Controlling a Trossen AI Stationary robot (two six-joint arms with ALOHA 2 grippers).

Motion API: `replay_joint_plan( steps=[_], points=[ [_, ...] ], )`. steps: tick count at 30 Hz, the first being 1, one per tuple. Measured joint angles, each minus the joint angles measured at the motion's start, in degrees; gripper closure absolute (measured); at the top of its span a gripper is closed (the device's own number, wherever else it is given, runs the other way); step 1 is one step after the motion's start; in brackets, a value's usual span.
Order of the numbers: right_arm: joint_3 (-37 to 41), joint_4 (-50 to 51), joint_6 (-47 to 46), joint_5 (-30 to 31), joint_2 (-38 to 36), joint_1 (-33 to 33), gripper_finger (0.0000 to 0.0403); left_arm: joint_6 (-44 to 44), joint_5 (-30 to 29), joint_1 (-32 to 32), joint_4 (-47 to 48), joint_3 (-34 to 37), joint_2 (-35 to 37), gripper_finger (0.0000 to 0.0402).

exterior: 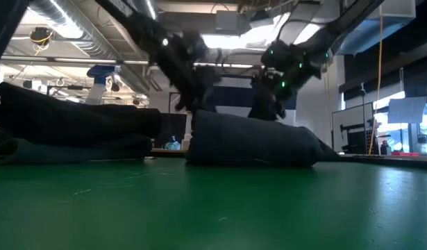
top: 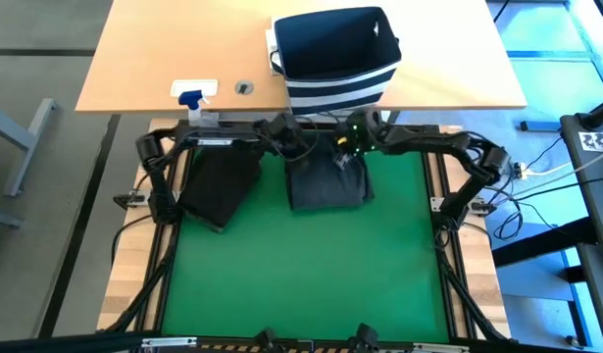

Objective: Fold Laundry from Bin
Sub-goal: Fold the blue pants, then put the blue pants into the laundry organizer

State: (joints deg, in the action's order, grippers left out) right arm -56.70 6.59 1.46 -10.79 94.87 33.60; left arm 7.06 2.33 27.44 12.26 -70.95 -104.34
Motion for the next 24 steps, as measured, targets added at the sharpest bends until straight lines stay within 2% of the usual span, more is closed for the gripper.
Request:
replay_joint_plan(
  steps=[4, 9, 18, 24],
  points=[
    [2.22, -3.29, 0.3, 4.82, 3.93, -0.66, 0.0157, 0.08, -2.25, 0.68, -0.3, 1.13, -4.68, 0.0266],
    [1.77, -2.52, -0.13, 5.15, 5.48, -0.65, 0.0157, 0.03, 1.4, 2.3, 0.85, 0.4, -5.21, 0.0266],
    [-9.14, 22.59, -1.67, 2.6, -6.16, -0.54, 0.0157, -1.35, 4.35, 3.93, 8.53, -2.39, 7.53, 0.0266],
    [-12.38, 34.44, -7.83, 1.25, -10.04, 0.71, 0.0152, 4.69, 8.83, 4.04, 12.42, -2.35, 9.1, 0.0265]
  ],
)
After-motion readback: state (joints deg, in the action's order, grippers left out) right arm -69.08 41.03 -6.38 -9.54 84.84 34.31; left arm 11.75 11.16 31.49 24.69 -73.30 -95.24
